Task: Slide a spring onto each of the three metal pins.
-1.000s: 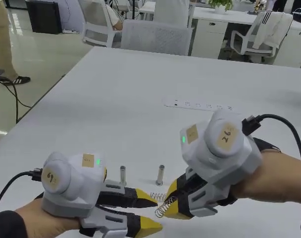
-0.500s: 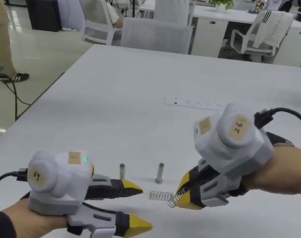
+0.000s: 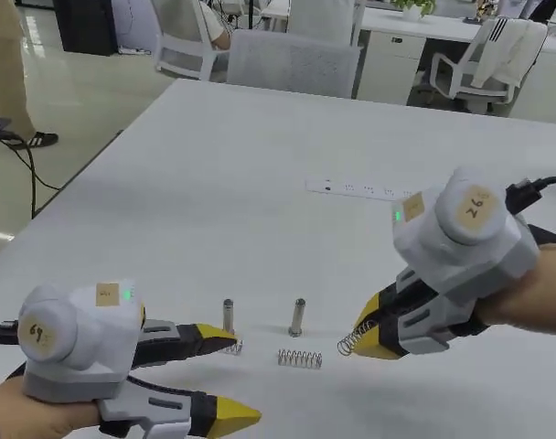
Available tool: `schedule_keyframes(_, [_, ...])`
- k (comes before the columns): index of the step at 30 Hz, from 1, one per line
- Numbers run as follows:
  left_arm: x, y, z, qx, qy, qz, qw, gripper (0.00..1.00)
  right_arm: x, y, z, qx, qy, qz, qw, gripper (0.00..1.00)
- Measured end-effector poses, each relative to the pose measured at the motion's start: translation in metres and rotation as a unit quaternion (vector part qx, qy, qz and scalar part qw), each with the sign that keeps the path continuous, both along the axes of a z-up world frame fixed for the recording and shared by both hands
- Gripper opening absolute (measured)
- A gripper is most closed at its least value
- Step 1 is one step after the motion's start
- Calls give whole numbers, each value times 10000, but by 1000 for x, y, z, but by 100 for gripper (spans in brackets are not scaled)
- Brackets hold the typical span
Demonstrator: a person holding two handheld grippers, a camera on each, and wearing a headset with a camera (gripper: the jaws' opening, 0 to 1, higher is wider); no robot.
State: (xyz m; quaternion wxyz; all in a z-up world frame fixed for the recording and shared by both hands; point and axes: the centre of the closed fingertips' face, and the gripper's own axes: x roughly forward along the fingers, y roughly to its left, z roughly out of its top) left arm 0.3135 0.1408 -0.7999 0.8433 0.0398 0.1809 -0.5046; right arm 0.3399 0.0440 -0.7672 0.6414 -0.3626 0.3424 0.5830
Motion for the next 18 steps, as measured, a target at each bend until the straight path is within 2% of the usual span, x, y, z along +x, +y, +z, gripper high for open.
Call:
schedule_keyframes(8, [4, 12, 0, -1, -57, 269, 9996, 53, 14, -15, 5, -129, -98, -152, 9998, 8])
schedule_keyframes(18, [6, 20, 3, -24, -153, 511, 9986, 57, 36, -29, 10, -308, -247, -321, 9987, 8])
